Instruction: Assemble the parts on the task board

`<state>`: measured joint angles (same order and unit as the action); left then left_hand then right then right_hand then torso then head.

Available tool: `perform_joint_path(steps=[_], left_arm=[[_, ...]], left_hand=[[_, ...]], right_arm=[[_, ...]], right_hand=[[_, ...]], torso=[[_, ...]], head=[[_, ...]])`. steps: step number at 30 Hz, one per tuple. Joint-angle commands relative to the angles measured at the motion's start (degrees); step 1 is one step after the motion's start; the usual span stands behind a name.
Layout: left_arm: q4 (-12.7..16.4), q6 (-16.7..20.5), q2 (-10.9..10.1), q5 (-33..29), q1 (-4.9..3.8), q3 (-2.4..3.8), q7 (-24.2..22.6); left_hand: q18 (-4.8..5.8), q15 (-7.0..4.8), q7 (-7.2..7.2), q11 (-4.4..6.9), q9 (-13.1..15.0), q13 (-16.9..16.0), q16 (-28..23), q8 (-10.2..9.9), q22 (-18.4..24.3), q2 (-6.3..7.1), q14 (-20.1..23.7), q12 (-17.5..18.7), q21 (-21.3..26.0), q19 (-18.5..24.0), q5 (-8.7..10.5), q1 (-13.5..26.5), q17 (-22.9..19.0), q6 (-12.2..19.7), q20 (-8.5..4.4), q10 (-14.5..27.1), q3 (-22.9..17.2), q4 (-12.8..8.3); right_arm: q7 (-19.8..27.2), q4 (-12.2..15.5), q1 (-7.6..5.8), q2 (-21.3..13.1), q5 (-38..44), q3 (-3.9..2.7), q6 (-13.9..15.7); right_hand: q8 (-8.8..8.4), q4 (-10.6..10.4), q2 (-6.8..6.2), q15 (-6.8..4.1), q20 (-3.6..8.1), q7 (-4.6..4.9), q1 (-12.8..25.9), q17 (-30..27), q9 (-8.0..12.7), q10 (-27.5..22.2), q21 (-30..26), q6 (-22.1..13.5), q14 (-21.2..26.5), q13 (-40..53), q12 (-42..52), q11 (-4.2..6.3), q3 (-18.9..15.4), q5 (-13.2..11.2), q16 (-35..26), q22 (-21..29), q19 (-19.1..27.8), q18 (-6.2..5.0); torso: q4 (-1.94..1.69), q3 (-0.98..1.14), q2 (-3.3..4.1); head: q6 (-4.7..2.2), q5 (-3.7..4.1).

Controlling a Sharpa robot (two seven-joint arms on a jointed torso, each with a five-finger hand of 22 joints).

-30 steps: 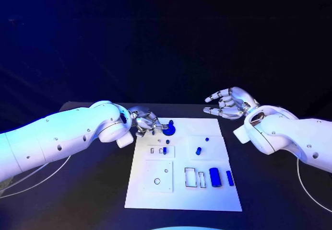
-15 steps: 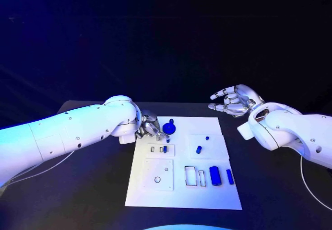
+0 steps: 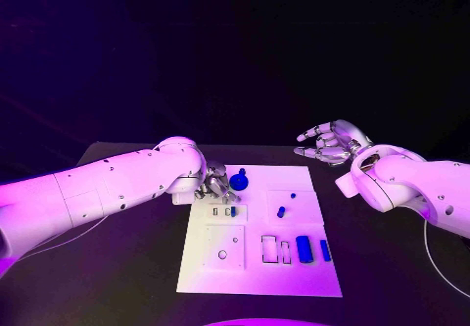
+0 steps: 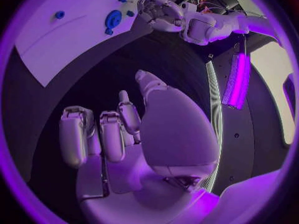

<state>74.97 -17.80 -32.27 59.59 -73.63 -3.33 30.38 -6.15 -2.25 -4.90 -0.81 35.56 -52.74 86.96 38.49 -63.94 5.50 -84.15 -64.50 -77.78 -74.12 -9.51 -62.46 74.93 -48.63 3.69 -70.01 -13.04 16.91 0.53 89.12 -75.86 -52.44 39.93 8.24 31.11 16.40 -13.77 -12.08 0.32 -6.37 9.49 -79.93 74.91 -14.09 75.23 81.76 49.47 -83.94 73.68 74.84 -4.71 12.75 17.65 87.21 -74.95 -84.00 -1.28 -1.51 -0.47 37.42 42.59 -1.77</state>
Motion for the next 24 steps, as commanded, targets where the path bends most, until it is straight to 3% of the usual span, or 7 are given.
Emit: perform_joint_path(steps=[1, 12, 24], left_arm=[[-0.4, -1.8, 0.5, -0.3, -0.15, -0.14, 0.4], [-2.0, -2.6, 1.6, -1.6, -0.05, -1.04, 0.4], [-2.5, -4.4, 2.1, -4.2, 0.0, -1.22, 0.3]], left_hand=[[0.67, -0.29, -0.03, -0.01, 0.1, 0.2, -0.2, -0.1, 0.1, -0.29, -3.4, 0.4, 0.0, 0.5, -0.01, 0.4, 7.7, 0.4, -0.12, 0.5, 0.3, -0.1], [0.64, -0.22, -0.11, -0.08, 0.2, 1.0, -0.2, -0.3, 0.3, -0.48, -3.3, 1.1, 0.1, 0.6, -0.08, 0.2, 7.8, 0.6, -0.08, 1.1, 0.3, -0.1], [0.63, -0.11, -0.2, -0.18, 0.5, 1.9, -0.2, -0.5, 0.3, -0.87, -3.3, 1.8, 0.1, 0.8, -0.22, -0.6, 7.8, 0.9, 0.03, 1.9, 0.2, -0.2]], right_arm=[[0.0, -0.1, -0.02, 0.1, 0.1, -0.01, -0.8], [-0.1, -0.5, -0.03, 0.3, 0.0, -0.01, -1.0], [-0.2, -1.3, -0.03, 0.8, 0.9, -0.01, -1.2]], right_hand=[[0.09, -0.2, -0.43, 0.01, 0.03, -0.1, -0.1, 7.3, 0.0, -0.3, -0.3, 0.0, -4.2, -0.1, -0.1, 0.14, 0.0, 0.3, -0.1, -10.6, -1.6, -0.82], [0.13, -0.3, -0.47, 0.0, 0.04, -0.12, 0.0, 7.1, 0.0, -0.5, -0.5, 0.0, -4.2, -0.4, -0.3, 0.14, 0.0, 0.6, -0.2, -10.5, -1.5, -0.87], [0.18, -0.4, -0.43, -0.01, 0.05, -0.13, -0.1, 7.0, 0.0, -0.6, -0.6, 0.0, -4.1, -0.4, -0.4, 0.16, 0.0, 0.7, -0.2, -10.5, -1.4, -0.9]], torso=[[0.01, 0.02, 0.03], [0.05, -0.01, 0.11], [0.03, 0.03, 0.03]], head=[[0.16, -0.01], [0.26, 0.12], [0.71, -0.14]])
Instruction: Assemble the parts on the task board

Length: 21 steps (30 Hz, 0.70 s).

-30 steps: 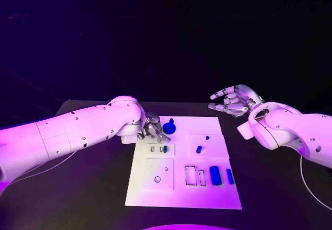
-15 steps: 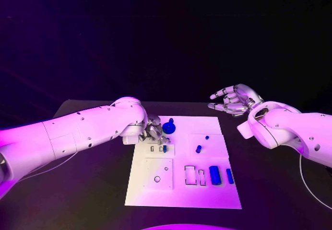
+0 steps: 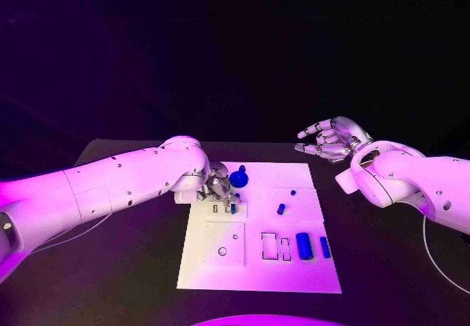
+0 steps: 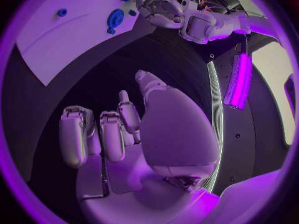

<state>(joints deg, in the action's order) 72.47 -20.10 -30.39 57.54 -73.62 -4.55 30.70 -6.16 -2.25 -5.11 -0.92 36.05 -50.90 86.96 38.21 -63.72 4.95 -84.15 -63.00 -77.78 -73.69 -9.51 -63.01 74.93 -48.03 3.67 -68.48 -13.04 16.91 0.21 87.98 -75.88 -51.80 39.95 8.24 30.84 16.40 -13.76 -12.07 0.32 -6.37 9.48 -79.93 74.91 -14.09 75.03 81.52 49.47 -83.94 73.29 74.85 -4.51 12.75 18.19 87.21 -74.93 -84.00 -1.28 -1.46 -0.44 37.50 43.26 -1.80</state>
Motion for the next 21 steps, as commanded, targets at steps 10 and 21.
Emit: perform_joint_path(steps=[10, 21], left_arm=[[-0.2, -3.3, 0.5, -2.9, 0.05, -0.07, 0.0], [-0.7, -3.5, 0.8, -3.2, 0.2, -0.27, 0.0]], left_hand=[[0.62, -0.07, -0.03, -0.1, 0.2, 0.3, -0.1, -0.2, 0.1, -0.29, -3.4, 0.5, 0.2, 0.5, -0.22, -0.5, 8.0, 0.3, 0.09, 0.5, 0.2, -0.2], [0.62, -0.04, -0.04, -0.11, 0.5, 0.5, -0.1, -0.4, 0.0, -0.69, -3.4, 0.7, 0.1, 0.6, -0.33, -1.7, 8.1, 0.2, 0.17, 0.6, -0.2, -0.3]], right_arm=[[-0.1, -0.6, -0.01, 0.5, 1.4, -0.01, -1.0], [-0.3, -0.6, -0.01, 0.5, 1.4, -0.01, -1.0]], right_hand=[[0.2, -0.4, -0.41, -0.01, 0.05, -0.13, -0.1, 7.0, 0.0, -0.3, -0.3, 0.0, -4.1, 0.0, -0.3, -0.03, 0.1, 0.3, -0.2, -10.5, -1.4, -0.89], [0.23, -0.4, -0.4, -0.02, 0.06, -0.14, -0.1, 7.0, 0.0, -0.3, -0.4, 0.1, -4.1, 0.0, -0.3, -0.02, 0.1, 0.3, -0.2, -10.5, -1.4, -0.9]], torso=[[0.0, 0.05, -0.05], [0.0, 0.05, -0.01]], head=[[0.16, -0.05], [0.26, 0.03]])
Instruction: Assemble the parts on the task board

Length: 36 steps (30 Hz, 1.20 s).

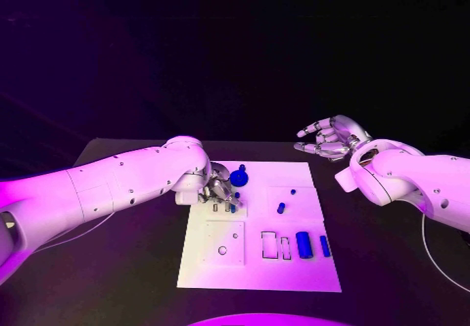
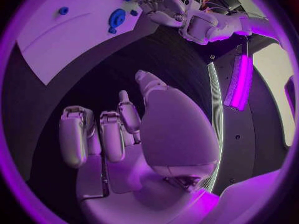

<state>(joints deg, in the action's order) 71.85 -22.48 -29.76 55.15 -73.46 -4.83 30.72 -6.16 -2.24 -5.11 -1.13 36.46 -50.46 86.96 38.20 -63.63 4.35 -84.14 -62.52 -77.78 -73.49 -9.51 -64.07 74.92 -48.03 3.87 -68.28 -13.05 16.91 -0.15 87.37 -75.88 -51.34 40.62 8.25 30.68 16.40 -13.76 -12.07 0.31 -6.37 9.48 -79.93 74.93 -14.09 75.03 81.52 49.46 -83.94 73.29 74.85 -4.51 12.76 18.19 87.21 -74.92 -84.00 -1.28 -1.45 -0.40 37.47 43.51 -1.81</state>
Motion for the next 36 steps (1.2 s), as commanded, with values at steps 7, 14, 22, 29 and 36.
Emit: perform_joint_path(steps=[7, 14, 22, 29, 36], left_arm=[[-0.2, -0.9, 0.1, -1.0, 0.08, -0.04, 0.0], [-0.3, -0.4, 0.0, -2.8, 0.13, -0.04, -0.1], [-0.4, 0.1, -0.1, -5.2, 0.14, -0.04, -0.1], [0.0, 2.0, -0.9, -6.9, 0.14, -0.01, -0.4], [1.6, 4.9, -2.9, -8.0, 0.15, 0.28, -0.8]], left_hand=[[0.58, -0.06, 0.01, 0.15, 0.5, 0.2, 0.0, -0.8, -0.1, -1.3, -3.4, 0.5, 0.0, 0.6, -0.41, -2.8, 8.2, 0.2, 0.03, 0.4, -1.4, -0.3], [0.57, -0.34, 0.33, 0.45, 1.5, 0.5, 0.1, -1.0, -0.3, -2.85, -3.4, 0.8, -0.1, 0.8, -0.56, -6.9, 8.4, 0.0, -0.06, 0.4, -5.1, -0.7], [0.57, -0.33, 0.26, 0.45, 3.7, 1.6, 0.0, -1.2, -0.4, -1.1, -3.4, 1.9, -0.2, 1.1, -0.34, -11.7, 8.4, 0.8, -0.14, 0.7, -16.8, -3.4], [0.57, -0.19, -0.04, 0.29, 6.6, 2.8, 0.0, -0.3, -0.8, 1.86, -3.4, 2.8, -0.5, 1.2, -0.27, -9.4, 8.3, 1.2, 0.0, 0.6, -29.1, -8.5], [0.6, -0.32, 0.06, 0.41, 7.8, 3.3, 0.1, 0.2, -1.1, 2.66, -3.5, 3.1, -0.7, 1.0, -0.35, -7.2, 8.5, 0.9, -0.06, 0.4, -32.9, -10.7]], right_arm=[[0.0, -0.1, 0.0, 0.1, 0.8, -0.01, -0.9], [-0.1, -0.1, 0.0, 0.1, 0.8, -0.01, -1.0], [-0.2, -0.2, 0.0, 0.1, 0.8, -0.01, -1.0], [-0.3, -0.2, 0.0, 0.0, 0.8, 0.0, -1.2], [-0.4, -0.3, 0.0, -0.1, 0.8, 0.01, -1.2]], right_hand=[[0.25, -0.4, -0.37, -0.02, 0.06, -0.15, -0.2, 6.9, 0.0, -0.3, -0.4, 0.1, -4.1, 0.0, -0.3, -0.01, 0.1, 0.4, -0.2, -10.5, -1.4, -0.9], [0.25, -0.4, -0.37, -0.02, 0.06, -0.15, -0.2, 6.9, 0.0, -0.3, -0.4, 0.1, -4.1, 0.0, -0.3, -0.01, 0.1, 0.4, -0.2, -10.5, -1.4, -0.9], [0.29, -0.4, -0.3, -0.04, 0.08, -0.16, -0.3, 6.9, 0.0, -0.2, -0.4, 0.1, -4.1, 0.0, -0.3, 0.01, 0.2, 0.5, -0.2, -10.5, -1.4, -0.89], [0.3, -0.4, -0.29, -0.05, 0.08, -0.16, -0.3, 6.9, 0.0, -0.2, -0.4, 0.1, -4.1, 0.0, -0.2, 0.01, 0.3, 0.6, -0.2, -10.5, -1.4, -0.89], [0.31, -0.4, -0.28, -0.06, 0.09, -0.17, -0.3, 6.9, 0.0, -0.2, -0.4, 0.1, -4.1, 0.1, -0.2, 0.01, 0.3, 0.7, -0.2, -10.5, -1.4, -0.89]], torso=[[-0.03, 0.03, 0.0], [-0.02, 0.04, -0.03], [-0.02, 0.04, -0.03], [-0.02, 0.04, -0.05], [-0.07, 0.09, -0.07]], head=[[0.14, 0.06], [0.21, 0.12], [0.34, 0.06], [0.34, 0.02], [0.41, 0.02]])
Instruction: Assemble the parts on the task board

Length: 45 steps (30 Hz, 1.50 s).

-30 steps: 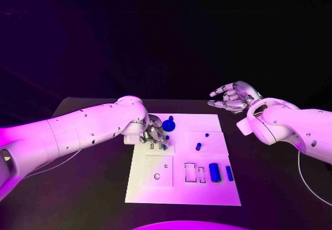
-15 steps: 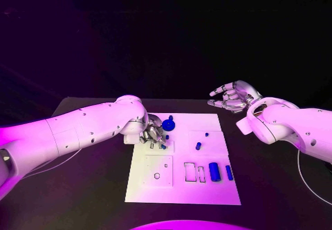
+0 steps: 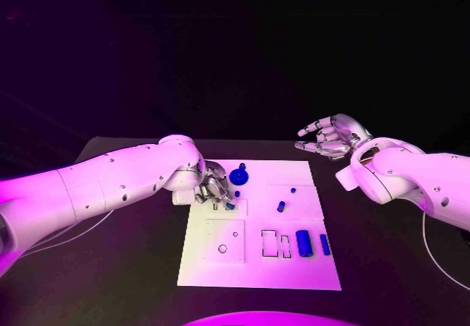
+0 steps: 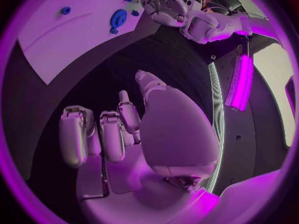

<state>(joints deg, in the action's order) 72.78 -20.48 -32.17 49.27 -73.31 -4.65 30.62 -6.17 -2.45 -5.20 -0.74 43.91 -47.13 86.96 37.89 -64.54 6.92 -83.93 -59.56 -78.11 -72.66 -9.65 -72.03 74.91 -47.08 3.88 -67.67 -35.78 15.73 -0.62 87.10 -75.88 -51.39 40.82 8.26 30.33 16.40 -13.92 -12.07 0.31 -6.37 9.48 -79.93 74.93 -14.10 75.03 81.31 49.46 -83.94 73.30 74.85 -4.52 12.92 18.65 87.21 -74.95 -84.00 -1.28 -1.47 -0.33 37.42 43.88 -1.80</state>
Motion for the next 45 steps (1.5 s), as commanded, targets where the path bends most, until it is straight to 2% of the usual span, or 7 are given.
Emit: perform_joint_path(steps=[1, 7, 18, 25, 30, 32, 45], left_arm=[[1.0, 3.5, -0.8, -2.3, 0.0, 0.14, -0.7], [2.7, 6.5, -2.5, -1.7, 0.02, 0.25, -1.1], [5.0, 9.9, -3.7, 3.5, 0.96, -0.01, -1.5], [5.8, 14.1, -3.9, 4.3, 2.06, -0.19, -2.3], [6.2, 15.7, -3.9, 5.5, 2.54, -0.28, -2.8], [6.3, 15.8, -3.8, 5.5, 2.64, -0.37, -2.8], [6.3, 11.7, -3.8, 7.9, 2.77, -0.9, -1.9]], left_hand=[[0.66, -0.18, 0.24, 0.14, 0.7, -0.2, 0.1, 0.7, -0.4, 0.42, -3.8, 0.0, -0.5, 0.0, -0.28, 1.6, 8.6, -0.2, -0.13, -0.6, -11.5, -10.3], [0.81, -0.5, 0.52, 0.42, 1.7, -0.3, 0.4, 1.2, -1.3, 1.71, -4.0, -0.2, -1.1, -0.6, -1.05, 3.8, 9.1, -1.0, -0.39, -1.3, -14.9, -12.8], [0.93, -0.71, 0.73, 0.64, 2.0, -0.1, 0.6, 1.5, -1.9, 2.29, -4.3, -0.2, -1.5, -1.1, -1.39, 4.8, 9.6, -1.6, -0.55, -1.9, -16.4, -13.8], [1.13, -1.19, 1.24, 1.15, 2.5, -0.8, 1.1, 1.9, -3.0, 3.65, -4.7, -0.9, -2.1, -2.0, -4.97, 6.6, 10.7, -2.8, -0.98, -3.5, -18.0, -14.9], [1.21, -1.33, 1.38, 1.3, 2.5, -0.9, 1.1, 1.9, -3.3, 3.98, -4.8, -1.0, -2.3, -2.3, -5.79, 6.9, 10.8, -3.1, -1.12, -3.9, -18.2, -15.2], [1.21, -1.35, 1.41, 1.32, 2.5, -0.9, 1.1, 2.0, -3.4, 4.02, -4.8, -1.0, -2.3, -2.3, -5.91, 7.0, 10.8, -3.1, -1.13, -4.0, -18.2, -15.2], [1.22, -1.4, 1.46, 1.37, 2.5, -0.7, 1.1, 2.0, -3.4, 4.13, -4.8, -0.8, -2.3, -2.4, -6.15, 7.1, 10.7, -3.3, -1.18, -4.0, -18.3, -15.3]], right_arm=[[0.1, 0.0, 0.0, -0.1, 0.6, 0.0, -0.9], [0.0, 0.0, 0.0, -0.3, 0.6, 0.02, -0.9], [0.0, -0.1, 0.01, -0.4, 0.7, 0.06, -0.9], [0.0, -0.1, 0.02, -0.4, 0.5, 0.09, -1.0], [0.2, -0.1, 0.03, -0.4, 0.1, 0.11, -1.2], [0.3, -0.1, 0.03, -0.4, -0.4, 0.11, -1.4], [0.5, -0.4, 0.03, -0.4, -2.3, 0.15, -2.1]], right_hand=[[0.31, -0.3, -0.28, -0.06, 0.09, -0.16, -0.3, 6.9, 0.0, -0.2, -0.2, 0.1, -4.1, 0.0, -0.2, 0.02, 0.1, 0.2, -0.2, -10.5, -1.4, -0.89], [0.31, -0.3, -0.29, -0.06, 0.09, -0.16, -0.3, 6.9, 0.0, -0.2, -0.2, 0.1, -4.1, 0.0, -0.2, 0.02, 0.2, 0.3, -0.2, -10.5, -1.4, -0.89], [0.32, -0.3, -0.3, -0.06, 0.1, -0.16, -0.3, 6.9, 0.0, -0.2, -0.2, 0.1, -4.1, 0.0, -0.2, 0.01, 0.2, 0.4, -0.3, -10.5, -1.4, -0.9], [0.33, -0.4, -0.33, -0.06, 0.1, -0.15, -0.3, 6.9, 0.0, -0.2, -0.2, 0.0, -4.1, 0.0, -0.3, 0.01, 0.2, 0.5, -0.2, -10.5, -1.4, -0.9], [0.4, -0.8, -0.58, -0.07, 0.13, -0.17, 0.2, 6.9, 0.1, -0.2, -0.3, 0.0, -4.1, -0.1, -0.3, 0.01, 0.0, 1.3, -0.3, -10.5, -1.4, -0.9], [0.58, -1.8, -1.11, -0.11, 0.17, -0.21, 1.1, 6.9, 0.1, -0.1, -0.3, -0.1, -4.2, -0.1, -0.2, 0.05, -0.7, 3.8, -0.3, -10.5, -1.5, -0.89], [0.79, -2.6, -0.96, -0.12, 0.2, -0.25, 2.3, 7.0, 0.1, 0.0, -0.2, -0.1, -4.2, -0.2, -0.1, 0.07, -1.5, 4.3, -0.3, -10.6, -1.6, -0.86]], torso=[[-0.07, 0.02, -0.02], [-0.13, -0.01, -0.02], [-0.09, -0.02, 0.01], [-0.03, -0.08, 0.05], [-0.02, -0.11, 0.06], [0.01, -0.06, 0.08], [0.0, -0.09, 0.03]], head=[[0.02, 0.01], [0.06, -0.07], [0.4, -0.4], [0.48, -0.46], [0.6, -0.6], [0.55, -0.75], [0.8, -0.74]])
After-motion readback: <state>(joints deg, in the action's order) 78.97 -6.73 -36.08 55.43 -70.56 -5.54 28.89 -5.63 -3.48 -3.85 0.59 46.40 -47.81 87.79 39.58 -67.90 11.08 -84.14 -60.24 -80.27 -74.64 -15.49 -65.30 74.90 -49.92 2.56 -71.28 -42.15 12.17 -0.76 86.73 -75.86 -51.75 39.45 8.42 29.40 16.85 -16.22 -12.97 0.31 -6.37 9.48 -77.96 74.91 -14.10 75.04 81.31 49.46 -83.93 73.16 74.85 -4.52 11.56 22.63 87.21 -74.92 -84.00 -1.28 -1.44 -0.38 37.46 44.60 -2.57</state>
